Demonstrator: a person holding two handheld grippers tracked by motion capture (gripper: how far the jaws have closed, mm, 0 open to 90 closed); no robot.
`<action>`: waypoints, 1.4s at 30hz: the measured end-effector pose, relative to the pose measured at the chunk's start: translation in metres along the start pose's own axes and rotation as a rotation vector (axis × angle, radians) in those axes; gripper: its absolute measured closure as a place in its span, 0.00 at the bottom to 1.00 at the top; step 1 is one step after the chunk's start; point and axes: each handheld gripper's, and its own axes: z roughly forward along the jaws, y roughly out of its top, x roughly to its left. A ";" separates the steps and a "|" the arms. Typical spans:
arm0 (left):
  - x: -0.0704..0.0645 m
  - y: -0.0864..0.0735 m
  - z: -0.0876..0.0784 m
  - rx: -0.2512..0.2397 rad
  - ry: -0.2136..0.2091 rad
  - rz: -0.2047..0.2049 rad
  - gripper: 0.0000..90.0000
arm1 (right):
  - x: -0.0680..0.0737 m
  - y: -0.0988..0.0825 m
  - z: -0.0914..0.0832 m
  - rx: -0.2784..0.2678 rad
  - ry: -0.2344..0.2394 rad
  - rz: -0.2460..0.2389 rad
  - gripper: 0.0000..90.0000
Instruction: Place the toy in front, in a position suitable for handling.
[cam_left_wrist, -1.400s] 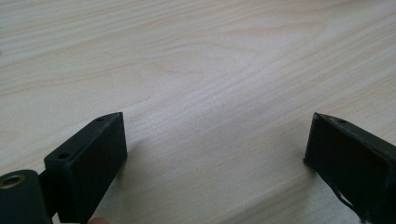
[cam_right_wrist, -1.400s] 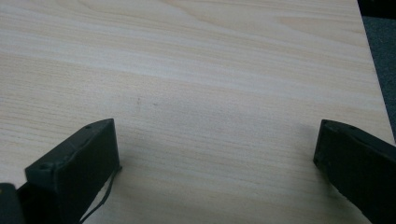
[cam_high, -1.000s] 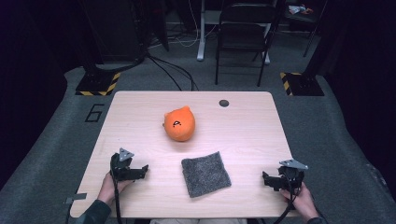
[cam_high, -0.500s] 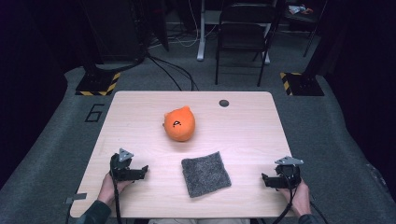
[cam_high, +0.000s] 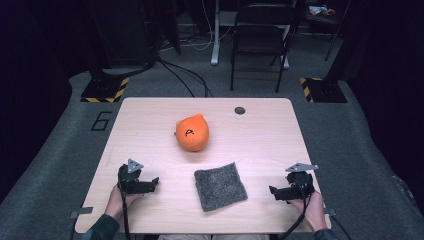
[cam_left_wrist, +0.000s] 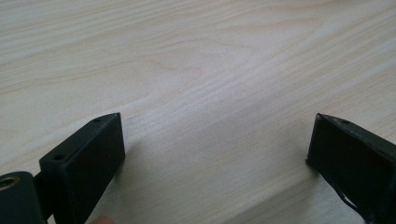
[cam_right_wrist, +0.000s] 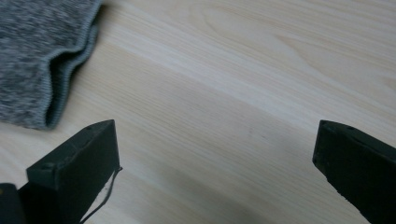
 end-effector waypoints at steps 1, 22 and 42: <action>0.000 0.000 0.000 0.000 0.000 -0.001 0.04 | 0.004 0.002 -0.001 0.000 0.006 -0.010 0.00; 0.000 0.000 0.000 -0.003 -0.001 0.002 0.04 | 0.085 0.048 0.032 0.013 0.140 -0.194 0.00; 0.000 0.000 -0.001 0.005 -0.007 0.011 0.04 | 0.134 0.073 0.068 0.043 0.242 -0.314 0.00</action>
